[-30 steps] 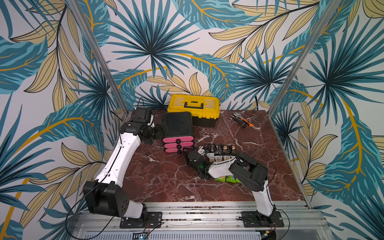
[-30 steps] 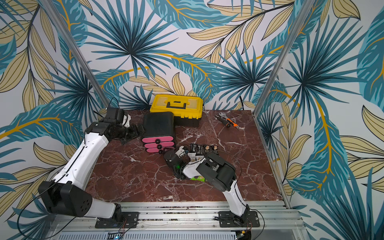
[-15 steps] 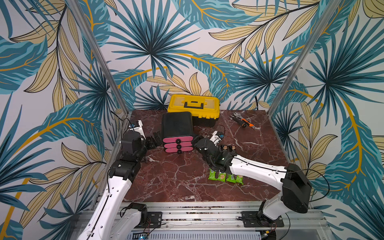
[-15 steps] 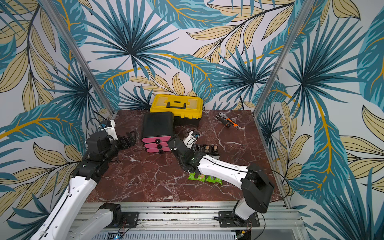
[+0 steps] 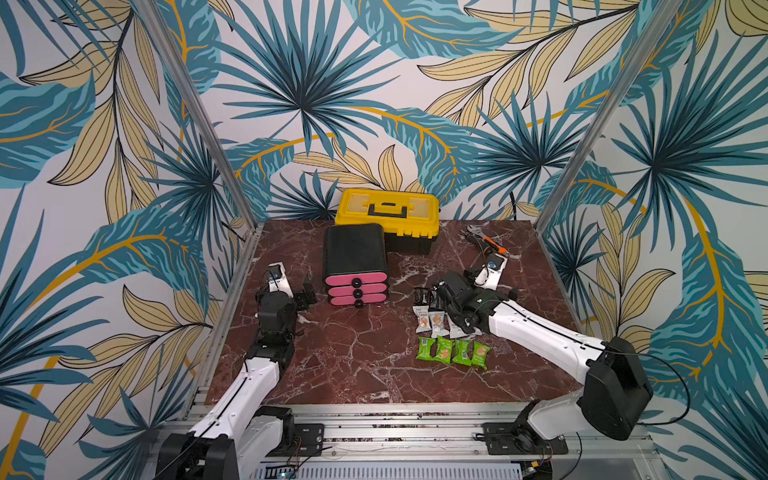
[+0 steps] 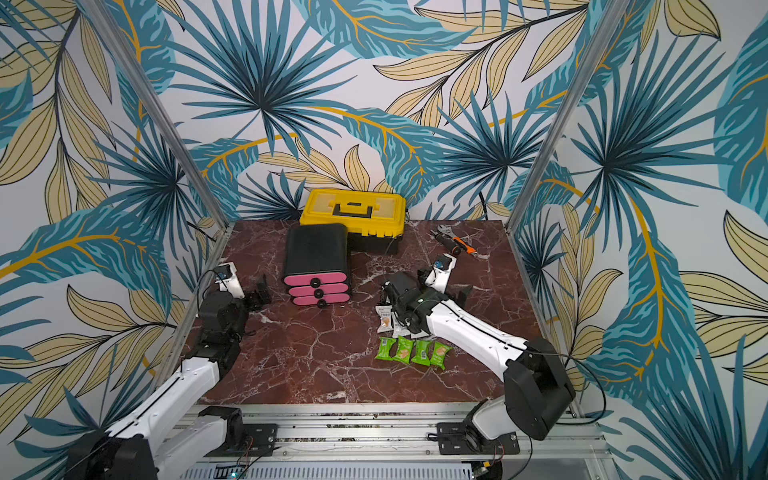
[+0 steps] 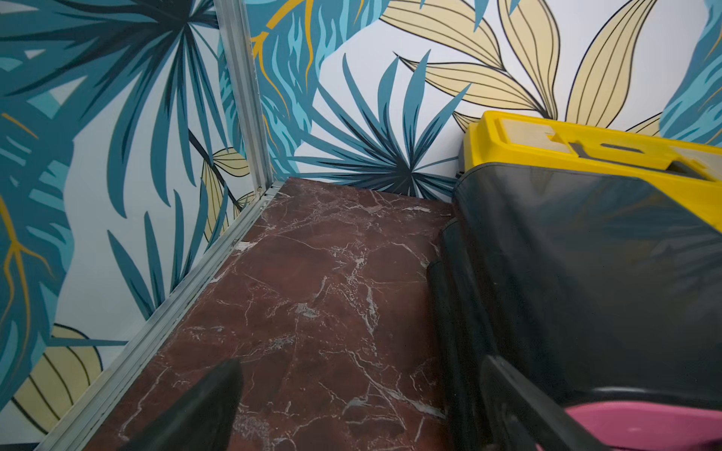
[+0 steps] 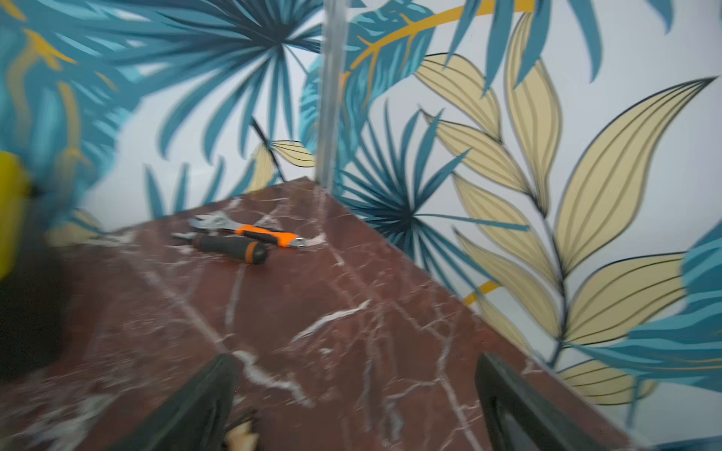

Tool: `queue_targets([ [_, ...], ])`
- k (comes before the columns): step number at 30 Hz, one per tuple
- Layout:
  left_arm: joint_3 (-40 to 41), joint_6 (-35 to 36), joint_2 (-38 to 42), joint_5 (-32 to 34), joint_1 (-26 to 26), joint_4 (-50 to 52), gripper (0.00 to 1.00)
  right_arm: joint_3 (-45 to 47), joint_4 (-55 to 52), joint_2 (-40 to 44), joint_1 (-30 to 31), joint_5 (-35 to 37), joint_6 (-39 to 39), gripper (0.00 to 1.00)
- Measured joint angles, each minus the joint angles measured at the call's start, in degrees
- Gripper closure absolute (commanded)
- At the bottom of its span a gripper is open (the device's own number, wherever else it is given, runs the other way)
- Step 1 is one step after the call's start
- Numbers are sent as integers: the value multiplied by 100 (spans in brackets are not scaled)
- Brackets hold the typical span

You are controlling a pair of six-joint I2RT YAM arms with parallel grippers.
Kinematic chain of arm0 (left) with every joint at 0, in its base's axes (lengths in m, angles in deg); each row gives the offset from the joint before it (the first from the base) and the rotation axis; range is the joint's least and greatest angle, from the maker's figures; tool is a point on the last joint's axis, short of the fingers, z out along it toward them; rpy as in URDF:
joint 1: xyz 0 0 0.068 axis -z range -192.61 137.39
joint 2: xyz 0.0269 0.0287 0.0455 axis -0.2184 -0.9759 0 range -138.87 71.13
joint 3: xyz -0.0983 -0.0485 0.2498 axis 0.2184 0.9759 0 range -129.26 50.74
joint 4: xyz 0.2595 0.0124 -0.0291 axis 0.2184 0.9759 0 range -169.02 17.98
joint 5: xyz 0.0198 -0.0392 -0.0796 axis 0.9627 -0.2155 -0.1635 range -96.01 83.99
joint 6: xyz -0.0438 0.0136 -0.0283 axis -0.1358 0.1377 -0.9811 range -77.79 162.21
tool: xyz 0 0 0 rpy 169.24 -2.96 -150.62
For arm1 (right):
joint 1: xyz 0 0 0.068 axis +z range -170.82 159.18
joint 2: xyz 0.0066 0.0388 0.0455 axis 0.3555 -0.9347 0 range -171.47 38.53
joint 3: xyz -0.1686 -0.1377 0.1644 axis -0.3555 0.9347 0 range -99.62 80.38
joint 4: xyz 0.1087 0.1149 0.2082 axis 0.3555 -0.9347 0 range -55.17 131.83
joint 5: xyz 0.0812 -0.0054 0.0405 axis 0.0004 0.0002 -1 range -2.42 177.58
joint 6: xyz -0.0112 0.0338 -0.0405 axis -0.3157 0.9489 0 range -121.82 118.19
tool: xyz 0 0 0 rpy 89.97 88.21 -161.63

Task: Take the cookies out of the drawer
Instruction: Reset both arms

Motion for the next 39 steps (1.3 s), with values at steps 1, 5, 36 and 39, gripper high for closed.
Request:
queue_targets([
  [1, 2, 57, -203, 7, -13, -175, 0, 232, 400, -2, -166, -179, -509, 1],
  [5, 94, 195, -785, 98, -33, -951, 0, 922, 1967, -122, -481, -1032, -2157, 1],
  [36, 634, 673, -3128, 249, -109, -3906, 0, 1593, 5652, -149, -2345, -4760, -4376, 0],
  [39, 610, 671, -3128, 247, -116, -3773, 0, 1790, 5668, 59, -2354, -4802, -4328, 1],
])
